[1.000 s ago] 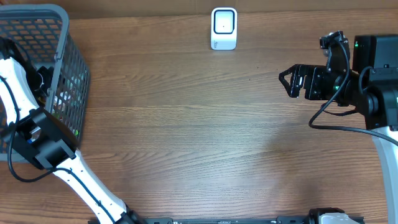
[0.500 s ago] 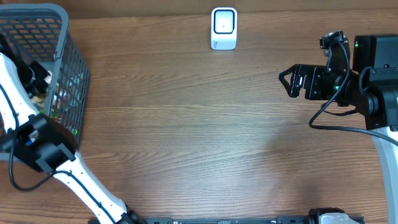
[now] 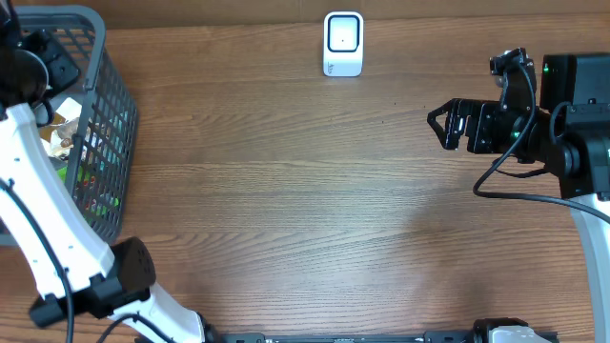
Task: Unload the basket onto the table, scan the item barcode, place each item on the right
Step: 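Reach into the basket and grasp the clear-and-beige snack bag with the left gripper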
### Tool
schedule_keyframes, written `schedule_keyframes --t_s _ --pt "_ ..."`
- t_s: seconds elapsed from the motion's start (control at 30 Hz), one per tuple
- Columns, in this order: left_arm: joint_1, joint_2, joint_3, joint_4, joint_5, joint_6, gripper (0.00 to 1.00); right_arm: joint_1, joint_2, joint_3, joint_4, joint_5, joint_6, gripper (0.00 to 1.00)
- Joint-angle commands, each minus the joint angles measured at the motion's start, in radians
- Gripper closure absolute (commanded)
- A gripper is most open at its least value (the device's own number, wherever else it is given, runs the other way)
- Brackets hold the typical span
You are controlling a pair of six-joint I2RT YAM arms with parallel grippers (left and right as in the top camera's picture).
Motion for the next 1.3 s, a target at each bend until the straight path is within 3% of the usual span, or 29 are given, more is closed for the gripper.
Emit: schedule_keyframes --t_s 0.0,0.03,0.07,0.37,0.77,0.87,0.9,0.93,0.97,1.0,1.27 --pt "0.050 0.067 -0.013 0.040 -0.071 -0.051 0.11 0.004 -0.003 0.025 -0.001 0.008 0.004 0.00" --pt "0.069 0.082 -0.013 0.051 -0.071 -0.051 0.02 0.004 -0.003 0.025 -0.001 0.008 0.004 0.00" --pt "0.090 0.100 -0.013 0.058 -0.071 -0.050 0.00 0.004 -0.003 0.025 -0.001 0.008 0.004 0.00" --pt "0.223 0.306 -0.013 0.096 0.027 -0.051 0.00 0.004 -0.003 0.025 -0.002 0.008 0.004 0.00" --pt "0.239 0.711 -0.013 0.139 0.053 -0.037 0.01 0.004 -0.003 0.025 -0.013 0.008 0.004 0.00" --pt "0.239 0.775 -0.013 0.136 0.091 0.004 0.17 0.004 -0.003 0.025 -0.012 0.008 0.004 0.00" --pt "0.239 0.799 -0.013 0.130 0.097 0.006 0.31 0.004 -0.003 0.025 -0.012 0.008 0.004 0.00" --pt "0.239 0.806 -0.013 0.127 0.097 0.006 0.52 0.004 -0.003 0.025 -0.013 0.008 0.004 0.00" --pt "0.238 0.812 -0.013 0.125 0.097 0.006 0.87 0.004 -0.003 0.025 -0.013 0.008 0.004 0.00" --pt "0.238 0.813 -0.013 0.120 0.097 0.006 0.96 0.004 -0.003 0.025 -0.014 0.008 0.004 0.00" --pt "0.237 0.656 0.000 0.095 0.095 0.006 0.96 0.004 -0.003 0.025 -0.017 0.008 0.004 0.00"
